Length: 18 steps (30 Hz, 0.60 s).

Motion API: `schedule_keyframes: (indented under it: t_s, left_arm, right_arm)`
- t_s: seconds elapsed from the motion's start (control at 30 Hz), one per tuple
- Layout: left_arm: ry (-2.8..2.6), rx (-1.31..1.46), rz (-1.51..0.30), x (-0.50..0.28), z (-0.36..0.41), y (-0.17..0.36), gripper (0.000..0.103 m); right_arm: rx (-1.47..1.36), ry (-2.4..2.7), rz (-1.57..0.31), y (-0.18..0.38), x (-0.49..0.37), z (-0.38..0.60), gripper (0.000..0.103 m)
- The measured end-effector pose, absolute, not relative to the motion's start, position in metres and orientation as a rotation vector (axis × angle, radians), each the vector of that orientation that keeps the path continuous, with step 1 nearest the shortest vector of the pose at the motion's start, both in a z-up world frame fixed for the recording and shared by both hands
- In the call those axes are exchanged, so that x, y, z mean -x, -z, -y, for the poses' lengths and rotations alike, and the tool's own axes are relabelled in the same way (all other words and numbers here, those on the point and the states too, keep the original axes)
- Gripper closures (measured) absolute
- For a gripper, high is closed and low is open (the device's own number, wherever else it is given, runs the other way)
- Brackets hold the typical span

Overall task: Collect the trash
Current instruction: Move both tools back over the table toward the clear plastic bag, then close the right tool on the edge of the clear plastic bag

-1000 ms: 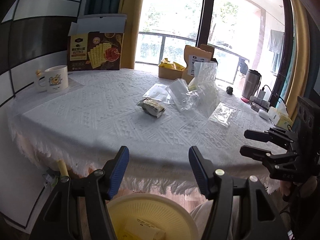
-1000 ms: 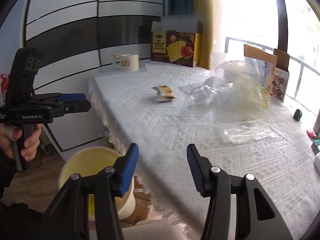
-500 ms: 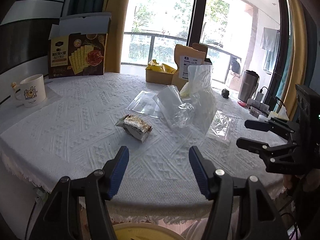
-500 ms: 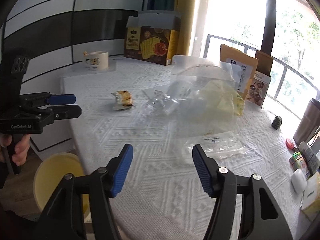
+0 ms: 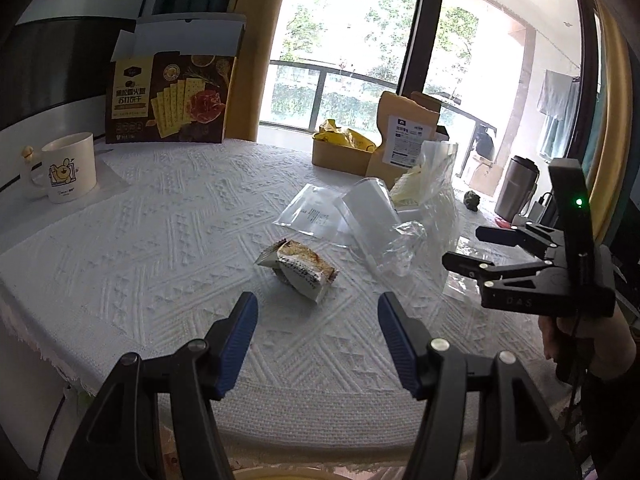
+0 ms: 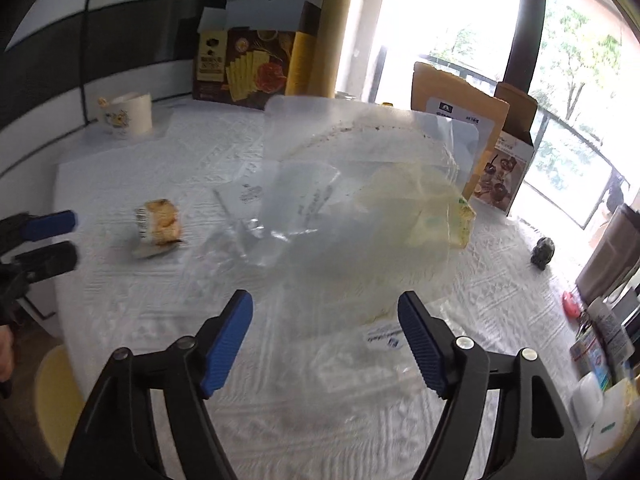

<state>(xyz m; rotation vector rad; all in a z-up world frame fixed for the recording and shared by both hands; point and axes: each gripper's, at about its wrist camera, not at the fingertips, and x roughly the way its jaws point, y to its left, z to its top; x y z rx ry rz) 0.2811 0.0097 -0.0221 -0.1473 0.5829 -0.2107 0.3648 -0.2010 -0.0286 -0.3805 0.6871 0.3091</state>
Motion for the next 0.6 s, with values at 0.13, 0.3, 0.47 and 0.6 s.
schedule_keyframes:
  t_s: [0.13, 0.3, 0.47, 0.6]
  left_arm:
    - [0.194, 0.167, -0.580, -0.280, -0.017, 0.024, 0.040]
    - [0.198, 0.178, -0.586, -0.283, -0.018, 0.026, 0.040]
    - [0.225, 0.164, -0.578, -0.283, -0.009, 0.023, 0.040]
    - [0.237, 0.155, -0.574, -0.286, -0.003, 0.020, 0.040]
  right_arm:
    - [0.451, -0.270, -0.708, 0.041, -0.374, 0.185, 0.030]
    - [0.486, -0.209, -0.716, 0.045, -0.386, 0.178, 0.029]
    - [0.499, -0.194, -0.740, 0.049, -0.393, 0.178, 0.029]
    - [0.517, -0.203, -0.739, 0.052, -0.393, 0.171, 0.029]
